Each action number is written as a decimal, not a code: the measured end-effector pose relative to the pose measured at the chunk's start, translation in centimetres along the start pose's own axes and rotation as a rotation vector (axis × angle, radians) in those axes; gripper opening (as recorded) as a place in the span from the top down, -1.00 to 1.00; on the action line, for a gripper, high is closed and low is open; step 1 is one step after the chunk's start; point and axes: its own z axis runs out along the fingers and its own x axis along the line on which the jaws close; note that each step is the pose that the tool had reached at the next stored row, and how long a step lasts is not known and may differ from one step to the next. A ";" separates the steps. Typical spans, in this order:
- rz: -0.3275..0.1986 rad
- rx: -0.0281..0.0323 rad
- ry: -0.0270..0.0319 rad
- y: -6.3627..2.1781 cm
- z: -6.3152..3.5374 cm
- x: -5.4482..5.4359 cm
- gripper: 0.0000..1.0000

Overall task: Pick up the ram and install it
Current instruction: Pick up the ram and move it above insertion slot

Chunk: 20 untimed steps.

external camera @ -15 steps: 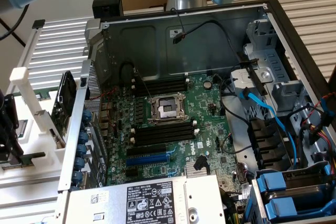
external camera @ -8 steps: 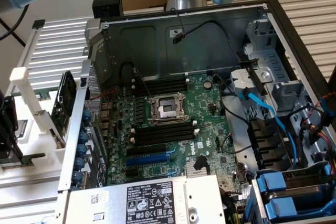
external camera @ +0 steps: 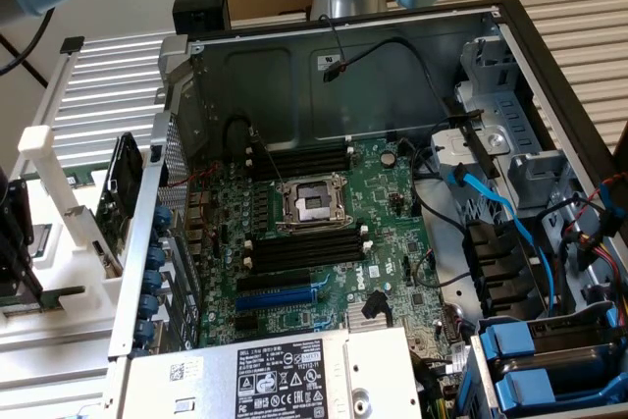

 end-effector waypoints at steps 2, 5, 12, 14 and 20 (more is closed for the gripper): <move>0.000 0.0000 0.0000 0.00 0.00 0.0 0.76; 0.000 0.0000 0.0000 0.00 0.00 0.0 0.76; 0.000 -0.0001 0.0000 0.01 -0.53 0.0 0.76; 0.000 0.0001 -0.0001 0.03 -1.19 0.0 0.76; 0.000 0.0001 0.0000 0.11 -3.86 0.0 0.76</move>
